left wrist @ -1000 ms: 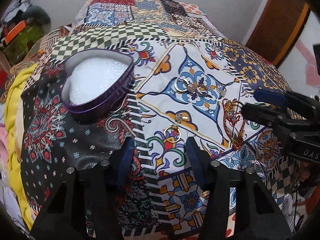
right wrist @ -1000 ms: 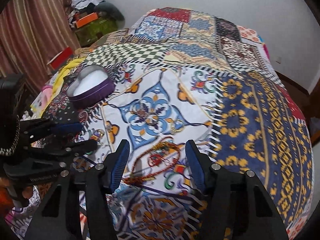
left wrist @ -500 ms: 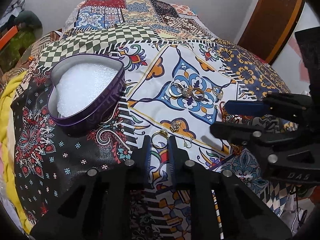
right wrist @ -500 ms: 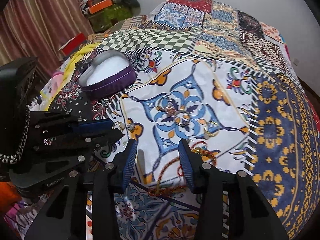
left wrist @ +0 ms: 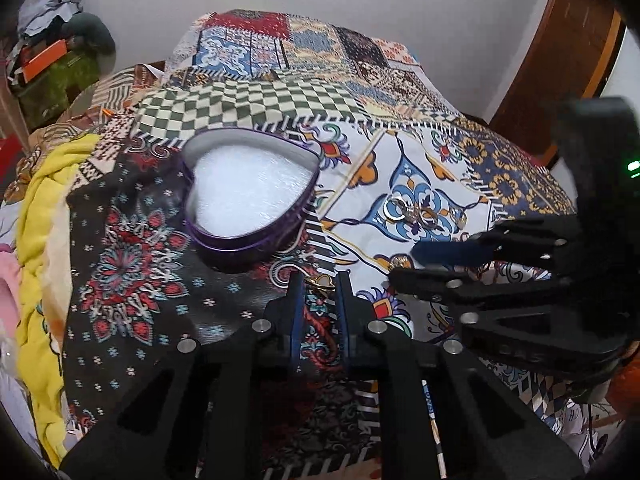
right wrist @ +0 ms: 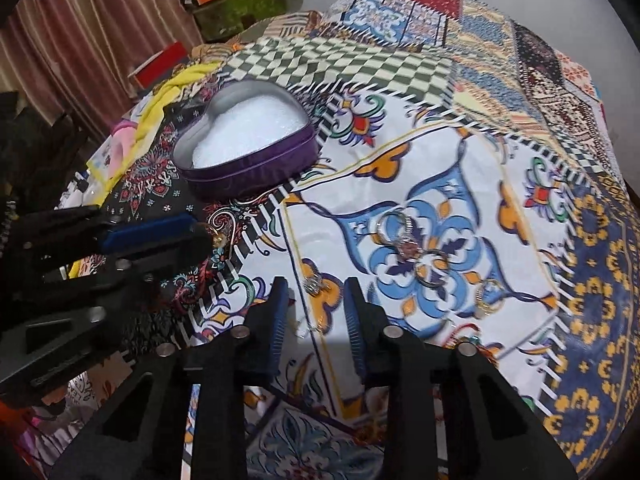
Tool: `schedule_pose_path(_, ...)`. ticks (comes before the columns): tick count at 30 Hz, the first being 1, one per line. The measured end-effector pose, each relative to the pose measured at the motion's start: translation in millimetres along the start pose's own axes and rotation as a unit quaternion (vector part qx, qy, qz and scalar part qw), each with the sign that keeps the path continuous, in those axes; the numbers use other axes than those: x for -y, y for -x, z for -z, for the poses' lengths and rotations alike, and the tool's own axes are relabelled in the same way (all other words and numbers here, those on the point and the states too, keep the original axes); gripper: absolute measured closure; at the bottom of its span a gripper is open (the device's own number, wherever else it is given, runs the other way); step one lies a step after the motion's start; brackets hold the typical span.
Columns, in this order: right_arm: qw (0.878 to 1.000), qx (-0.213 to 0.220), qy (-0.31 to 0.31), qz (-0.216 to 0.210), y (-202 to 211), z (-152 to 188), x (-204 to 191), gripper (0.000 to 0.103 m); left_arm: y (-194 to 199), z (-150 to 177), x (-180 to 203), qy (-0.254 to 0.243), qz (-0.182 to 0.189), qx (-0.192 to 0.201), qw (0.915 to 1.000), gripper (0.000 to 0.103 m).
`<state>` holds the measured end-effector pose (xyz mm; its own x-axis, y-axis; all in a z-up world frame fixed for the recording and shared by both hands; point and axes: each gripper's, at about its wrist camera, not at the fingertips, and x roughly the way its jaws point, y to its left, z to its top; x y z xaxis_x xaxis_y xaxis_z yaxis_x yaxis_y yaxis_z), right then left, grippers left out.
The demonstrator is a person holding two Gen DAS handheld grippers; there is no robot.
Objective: Organize jewelry
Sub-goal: 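Grasp a gold ring with the left tool while the right tool grasps a silver charm, then drop the gold ring into the heart tin with the left tool while the right tool drops its charm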
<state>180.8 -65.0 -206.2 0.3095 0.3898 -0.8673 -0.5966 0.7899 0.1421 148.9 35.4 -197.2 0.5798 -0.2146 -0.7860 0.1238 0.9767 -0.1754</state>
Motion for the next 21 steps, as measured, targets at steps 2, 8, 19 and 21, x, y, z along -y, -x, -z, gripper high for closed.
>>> schedule_pose_path(2,1.0,0.0,0.003,0.007,-2,0,-2,0.085,2,1,0,-0.001,0.0,0.003,1.0,0.089)
schedule_pose_path(8,1.0,0.005,0.002,0.014,4,3,-2,0.091,7,1,0,-0.002,-0.002,0.007,1.0,0.089)
schedule_pose_path(19,0.997,0.068,0.001,0.022,48,-13,-4,0.091,36,-8,4,-0.004,-0.014,0.042,0.999,0.089)
schedule_pose_path(21,0.996,0.082,0.004,0.025,58,-18,-6,0.091,42,-10,4,-0.004,-0.017,0.051,0.9985,0.089)
